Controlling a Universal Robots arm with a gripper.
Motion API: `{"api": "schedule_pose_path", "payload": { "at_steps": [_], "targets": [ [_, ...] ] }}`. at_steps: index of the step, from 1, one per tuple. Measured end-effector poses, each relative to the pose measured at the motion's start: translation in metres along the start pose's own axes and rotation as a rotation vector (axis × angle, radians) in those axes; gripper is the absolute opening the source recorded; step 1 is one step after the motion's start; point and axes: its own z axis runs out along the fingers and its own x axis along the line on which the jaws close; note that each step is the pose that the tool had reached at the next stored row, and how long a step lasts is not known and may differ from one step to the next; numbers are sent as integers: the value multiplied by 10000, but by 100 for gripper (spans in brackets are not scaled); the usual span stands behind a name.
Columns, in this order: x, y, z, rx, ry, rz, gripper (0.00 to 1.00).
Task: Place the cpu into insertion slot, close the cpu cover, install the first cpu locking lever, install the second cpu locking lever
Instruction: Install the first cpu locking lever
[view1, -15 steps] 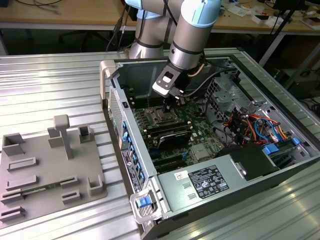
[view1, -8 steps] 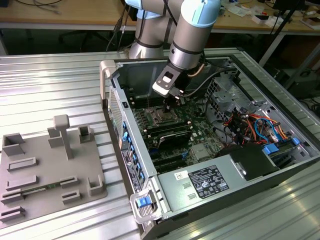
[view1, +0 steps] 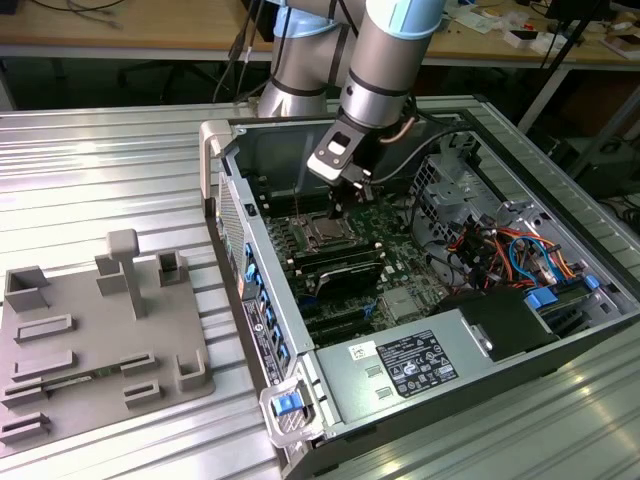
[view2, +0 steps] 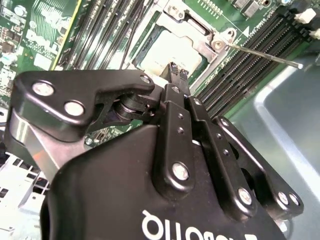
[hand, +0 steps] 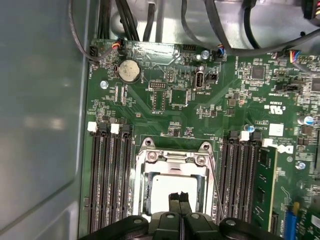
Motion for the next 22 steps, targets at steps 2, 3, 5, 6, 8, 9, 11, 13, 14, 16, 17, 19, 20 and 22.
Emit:
{"api": "schedule_pose_path", "payload": {
  "at_steps": [2,3,5,6,8,9,11,13,14,16,17,19,20,22],
  "targets": [
    [0,0,-19,0,1,0,11],
    [0,0,-18,-1,2,0,11],
    [0,-4,-19,-1,3,-1,11],
    [1,-13,-19,-1,6,0,11],
    [2,-39,-18,-1,11,-1,11],
    [4,-58,-18,-1,11,-1,11],
    [6,-78,-17,-1,11,0,11],
    [5,-80,-20,0,9,-5,11],
    [5,-81,-25,0,8,-12,11],
    [5,-83,-43,-2,9,-35,11],
    [5,-84,-58,-2,9,-49,11],
    [5,-87,-70,-5,10,-95,11],
    [5,-90,-70,-6,10,-139,11],
    [6,-100,-71,-9,3,-307,11]
  ]
}}
